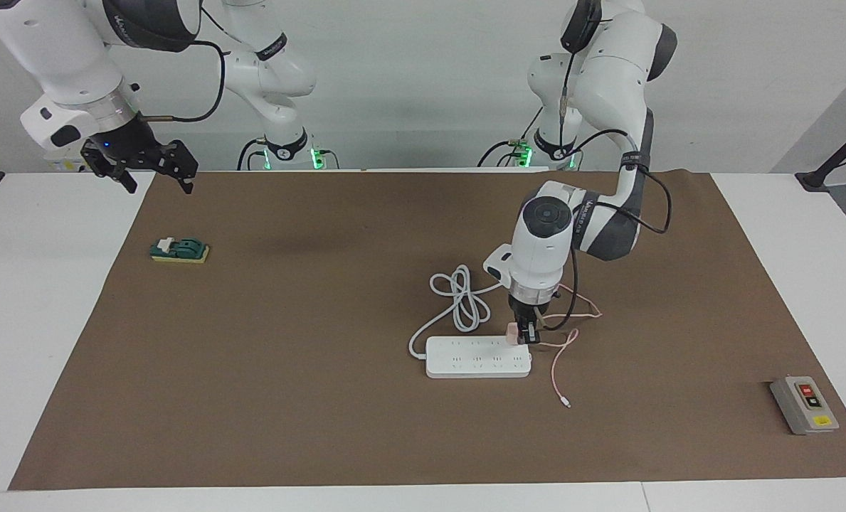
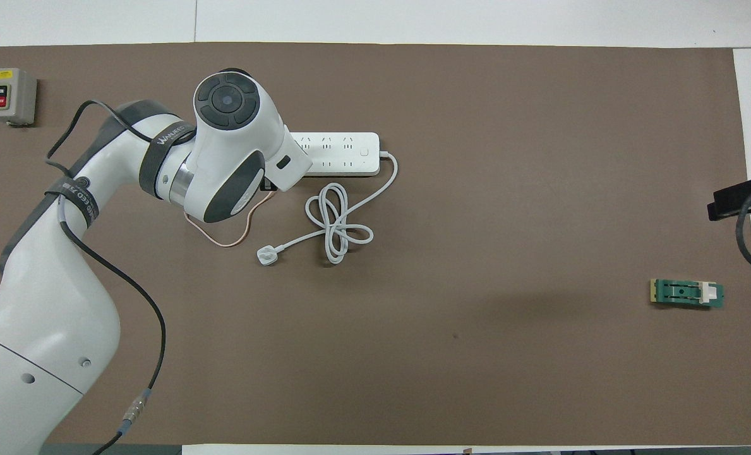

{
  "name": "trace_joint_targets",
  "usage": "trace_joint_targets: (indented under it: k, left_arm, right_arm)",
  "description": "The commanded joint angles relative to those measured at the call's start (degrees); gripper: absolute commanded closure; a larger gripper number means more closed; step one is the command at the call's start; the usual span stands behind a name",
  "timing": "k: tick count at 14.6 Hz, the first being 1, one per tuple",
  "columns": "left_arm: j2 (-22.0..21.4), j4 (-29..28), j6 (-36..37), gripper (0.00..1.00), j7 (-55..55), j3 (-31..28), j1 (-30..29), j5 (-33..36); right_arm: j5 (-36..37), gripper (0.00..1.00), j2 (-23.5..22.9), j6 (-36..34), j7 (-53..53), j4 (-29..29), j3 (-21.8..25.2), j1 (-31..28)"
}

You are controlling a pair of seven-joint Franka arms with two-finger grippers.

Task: Plug charger into power strip
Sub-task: 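Push the charger down into the socket with the left gripper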

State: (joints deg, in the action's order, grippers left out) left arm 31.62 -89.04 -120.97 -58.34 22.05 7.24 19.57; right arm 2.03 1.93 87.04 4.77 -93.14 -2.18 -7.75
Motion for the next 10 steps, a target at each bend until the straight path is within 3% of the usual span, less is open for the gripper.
trace_joint_targets:
  k: [1, 10]
  left_arm:
    - [-1.03, -2.81, -0.76, 1.0, 0.59, -0.16, 0.23, -1.81]
    - [3.98, 6.16, 6.54, 1.0, 0.42, -0.16, -0.39, -4.19]
  right_arm:
    - [0.17, 0.0, 0.88, -0.56, -0.64, -0.64, -0.46, -0.34]
    - [0.17, 0.0, 0.88, -0.38, -0.73, -0.64, -0.37, -0.42]
